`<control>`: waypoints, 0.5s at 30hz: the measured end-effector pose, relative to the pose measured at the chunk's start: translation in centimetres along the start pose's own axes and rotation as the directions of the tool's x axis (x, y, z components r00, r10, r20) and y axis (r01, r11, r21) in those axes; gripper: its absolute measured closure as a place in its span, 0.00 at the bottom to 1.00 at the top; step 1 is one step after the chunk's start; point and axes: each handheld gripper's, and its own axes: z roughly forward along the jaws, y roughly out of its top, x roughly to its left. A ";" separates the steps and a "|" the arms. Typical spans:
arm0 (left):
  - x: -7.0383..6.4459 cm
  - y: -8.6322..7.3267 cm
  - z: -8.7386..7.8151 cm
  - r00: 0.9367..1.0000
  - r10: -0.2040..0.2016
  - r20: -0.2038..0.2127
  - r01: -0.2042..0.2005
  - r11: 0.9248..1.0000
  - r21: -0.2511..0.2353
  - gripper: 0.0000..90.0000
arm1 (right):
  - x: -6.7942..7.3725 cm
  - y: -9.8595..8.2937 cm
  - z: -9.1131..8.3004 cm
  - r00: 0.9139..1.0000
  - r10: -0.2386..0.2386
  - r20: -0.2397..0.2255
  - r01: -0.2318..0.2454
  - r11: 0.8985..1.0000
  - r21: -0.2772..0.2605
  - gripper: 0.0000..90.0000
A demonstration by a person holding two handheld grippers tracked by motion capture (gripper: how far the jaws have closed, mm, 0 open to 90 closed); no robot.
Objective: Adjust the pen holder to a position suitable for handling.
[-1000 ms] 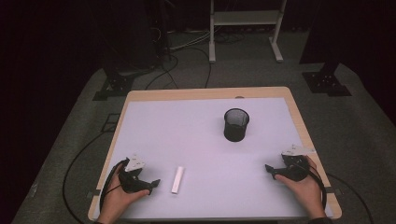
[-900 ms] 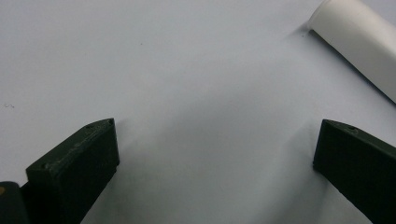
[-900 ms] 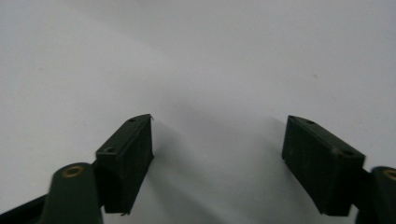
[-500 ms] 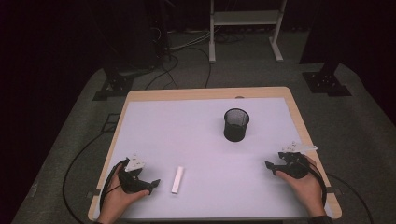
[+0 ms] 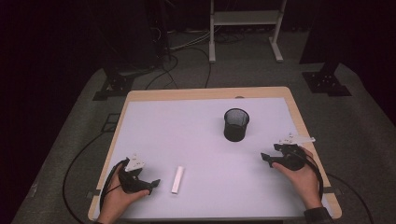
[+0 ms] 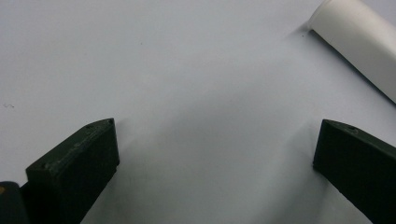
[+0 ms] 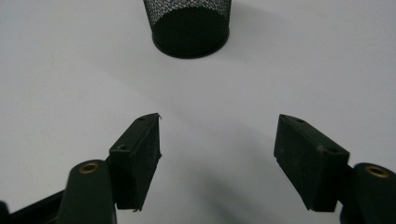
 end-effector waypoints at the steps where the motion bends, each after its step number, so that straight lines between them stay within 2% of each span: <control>1: 0.0 0.0 0.0 1.000 0.000 0.000 0.000 1.000 0.000 0.00 | 0.0 0.2 0.1 1.000 -0.002 -0.003 0.002 1.000 0.001 0.34; 15: 0.0 0.0 0.0 1.000 0.000 0.000 0.000 1.000 0.000 0.00 | 0.4 3.0 0.2 0.999 -0.022 -0.028 0.022 0.999 -0.026 0.36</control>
